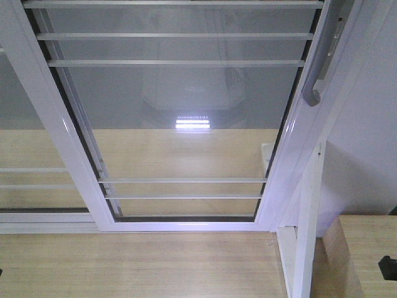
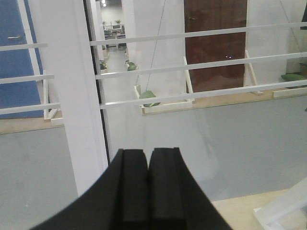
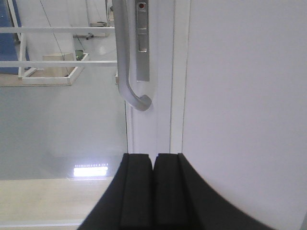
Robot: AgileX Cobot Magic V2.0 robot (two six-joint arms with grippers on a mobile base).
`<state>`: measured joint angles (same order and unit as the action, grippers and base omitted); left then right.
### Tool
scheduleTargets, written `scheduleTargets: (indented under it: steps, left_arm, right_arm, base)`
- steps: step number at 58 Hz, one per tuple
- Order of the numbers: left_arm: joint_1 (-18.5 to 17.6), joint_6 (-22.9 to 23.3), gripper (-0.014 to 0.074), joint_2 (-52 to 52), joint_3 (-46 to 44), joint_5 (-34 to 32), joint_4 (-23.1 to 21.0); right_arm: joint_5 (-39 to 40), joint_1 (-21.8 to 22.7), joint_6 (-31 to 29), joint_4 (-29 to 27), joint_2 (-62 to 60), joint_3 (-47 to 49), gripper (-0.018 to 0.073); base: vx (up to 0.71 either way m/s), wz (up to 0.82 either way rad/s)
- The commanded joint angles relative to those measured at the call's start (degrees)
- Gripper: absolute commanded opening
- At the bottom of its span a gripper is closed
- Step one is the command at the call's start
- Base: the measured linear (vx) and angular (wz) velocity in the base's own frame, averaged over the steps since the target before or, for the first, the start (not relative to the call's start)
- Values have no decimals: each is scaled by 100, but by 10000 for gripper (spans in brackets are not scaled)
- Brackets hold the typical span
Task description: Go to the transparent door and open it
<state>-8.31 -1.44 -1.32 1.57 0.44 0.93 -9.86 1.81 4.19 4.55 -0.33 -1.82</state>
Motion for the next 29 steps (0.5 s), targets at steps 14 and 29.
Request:
scheduleTargets:
  steps: [14,29]
  left_arm:
    - [-29,47,-6,-121,138,-426,-50]
    - [-29,47,-6,-121,138,-426,-50]
  right_arm:
    - [420,9,-8,28,136,-63,-5]
    - [411,9,-8,28,136,-63,-5]
  base:
    - [1,-2]
    - [0,1]
